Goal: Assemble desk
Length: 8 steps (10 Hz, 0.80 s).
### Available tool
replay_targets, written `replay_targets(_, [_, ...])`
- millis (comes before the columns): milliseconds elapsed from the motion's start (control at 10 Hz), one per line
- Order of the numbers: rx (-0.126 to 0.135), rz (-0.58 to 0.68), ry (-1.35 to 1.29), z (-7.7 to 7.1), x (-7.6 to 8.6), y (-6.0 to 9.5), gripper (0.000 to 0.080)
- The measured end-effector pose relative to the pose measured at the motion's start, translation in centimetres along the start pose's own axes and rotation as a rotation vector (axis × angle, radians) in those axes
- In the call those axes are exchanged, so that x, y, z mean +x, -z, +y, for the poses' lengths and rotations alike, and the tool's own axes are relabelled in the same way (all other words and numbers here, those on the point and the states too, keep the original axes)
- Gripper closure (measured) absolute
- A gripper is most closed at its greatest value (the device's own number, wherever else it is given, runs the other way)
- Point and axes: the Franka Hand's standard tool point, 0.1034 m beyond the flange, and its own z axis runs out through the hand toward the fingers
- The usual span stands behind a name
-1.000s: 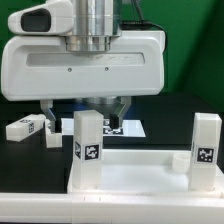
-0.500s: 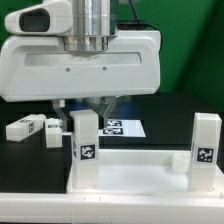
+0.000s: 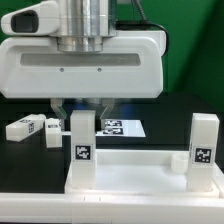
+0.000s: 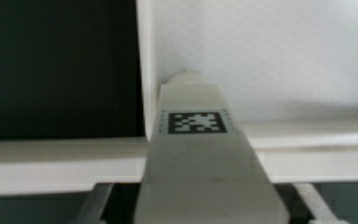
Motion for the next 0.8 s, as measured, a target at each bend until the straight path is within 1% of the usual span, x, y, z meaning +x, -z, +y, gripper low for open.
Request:
replay_targets(200, [0.017, 0.003, -0.193, -0.10, 0.05, 0.01, 0.0511])
replay_targets(400, [0.042, 0.000, -0.437, -0.02, -0.03, -0.02, 0.0509])
replay_targets(800, [0.044, -0.006, -0.860, -0.45, 0.02, -0.08, 0.0509])
